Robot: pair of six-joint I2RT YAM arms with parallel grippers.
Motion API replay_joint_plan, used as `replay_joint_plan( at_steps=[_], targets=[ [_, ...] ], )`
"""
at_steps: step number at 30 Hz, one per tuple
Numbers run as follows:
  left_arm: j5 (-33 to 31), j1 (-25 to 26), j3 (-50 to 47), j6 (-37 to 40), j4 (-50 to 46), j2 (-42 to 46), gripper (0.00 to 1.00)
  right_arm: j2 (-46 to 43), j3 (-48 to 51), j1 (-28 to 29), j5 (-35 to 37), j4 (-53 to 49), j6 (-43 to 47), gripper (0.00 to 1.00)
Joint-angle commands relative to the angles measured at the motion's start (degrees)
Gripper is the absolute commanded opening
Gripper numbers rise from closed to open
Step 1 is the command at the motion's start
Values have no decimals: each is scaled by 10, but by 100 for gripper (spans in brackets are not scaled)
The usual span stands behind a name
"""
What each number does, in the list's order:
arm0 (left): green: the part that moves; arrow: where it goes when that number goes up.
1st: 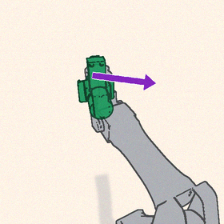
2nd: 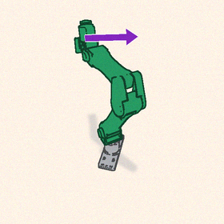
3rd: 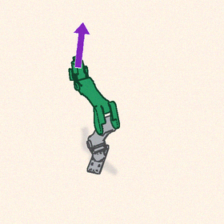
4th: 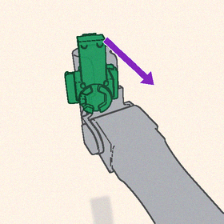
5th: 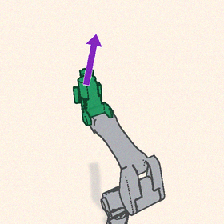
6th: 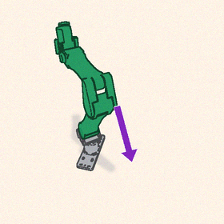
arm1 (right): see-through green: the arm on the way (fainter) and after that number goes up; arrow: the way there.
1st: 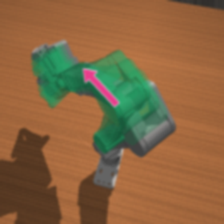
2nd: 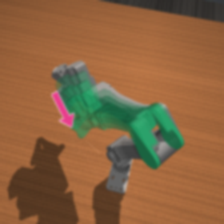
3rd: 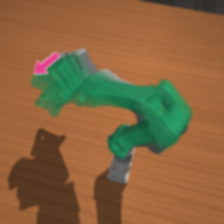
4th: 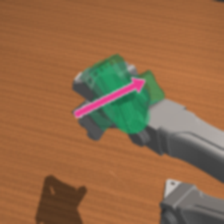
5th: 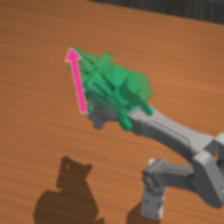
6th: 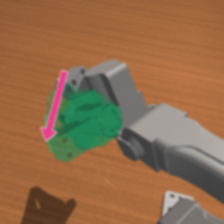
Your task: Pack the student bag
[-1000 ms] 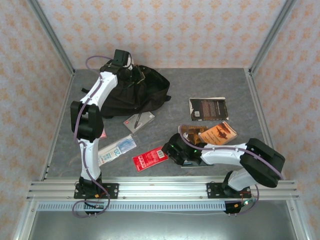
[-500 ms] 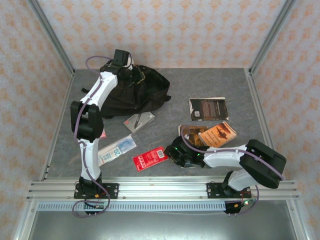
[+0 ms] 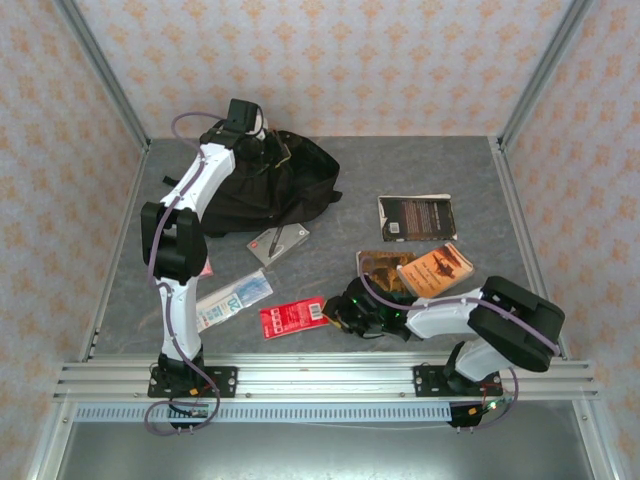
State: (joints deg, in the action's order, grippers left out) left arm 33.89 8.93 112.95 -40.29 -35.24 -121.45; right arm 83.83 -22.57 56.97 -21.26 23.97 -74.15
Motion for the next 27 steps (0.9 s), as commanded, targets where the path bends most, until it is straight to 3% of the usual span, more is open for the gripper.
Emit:
replay_joint_plan(
  at_steps=[1,13,21,27],
  targets=[
    [-2,-8,-7,0,-2,14,0,31,4,2,-16,55,2,25],
    [-2,-10,-10,1,-2,17,0,74,-15,-1,-29,101,-3,0],
    [-1,-11,-9,0,-2,17,0,-5,-20,-20,-7,9,27,0],
    [-1,-12,-9,0,-3,17,0,-116,-26,-62,7,-109,64,0]
  ],
)
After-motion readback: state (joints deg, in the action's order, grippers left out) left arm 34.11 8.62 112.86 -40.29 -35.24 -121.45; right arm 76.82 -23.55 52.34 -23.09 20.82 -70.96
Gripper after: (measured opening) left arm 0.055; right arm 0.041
